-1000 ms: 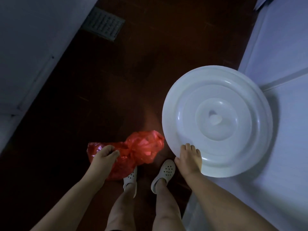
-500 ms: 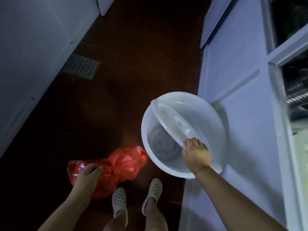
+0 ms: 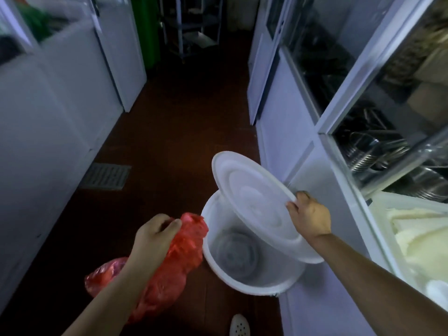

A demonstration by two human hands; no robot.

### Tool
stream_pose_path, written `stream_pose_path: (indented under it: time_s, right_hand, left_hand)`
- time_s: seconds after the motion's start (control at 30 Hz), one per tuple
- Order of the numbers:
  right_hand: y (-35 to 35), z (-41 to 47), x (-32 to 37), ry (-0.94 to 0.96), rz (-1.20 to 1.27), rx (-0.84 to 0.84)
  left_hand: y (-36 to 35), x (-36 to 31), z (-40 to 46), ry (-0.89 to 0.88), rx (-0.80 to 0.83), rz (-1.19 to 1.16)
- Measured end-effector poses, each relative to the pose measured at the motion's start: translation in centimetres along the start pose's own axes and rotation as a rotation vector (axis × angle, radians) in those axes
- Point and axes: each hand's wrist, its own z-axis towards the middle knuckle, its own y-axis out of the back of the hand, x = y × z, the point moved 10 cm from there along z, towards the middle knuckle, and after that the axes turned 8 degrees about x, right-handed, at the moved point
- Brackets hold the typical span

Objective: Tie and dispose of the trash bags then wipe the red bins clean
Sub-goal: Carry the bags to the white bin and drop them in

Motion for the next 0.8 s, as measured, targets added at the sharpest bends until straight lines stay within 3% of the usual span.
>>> stream_pose_path:
  time_s: [0.17,0.37,0.8]
  right_hand:
    - [5.8,1.7,-1.6,0.026,0.029,-0.188]
    - [6.8,4.4,-6.8,-0.013,0.038,-0.24]
    - [-3.0,8.3,-17.0,-0.076,0.094,-0.087]
  left_hand:
    - [-4.4,-8.8,1.8,-0.156,0.13,-0.03]
    - [-10.7,-12.0,8.0,-0.189,0.171,-0.074]
    - [-30.9,0.7,18.7,0.116,0.502,0.161]
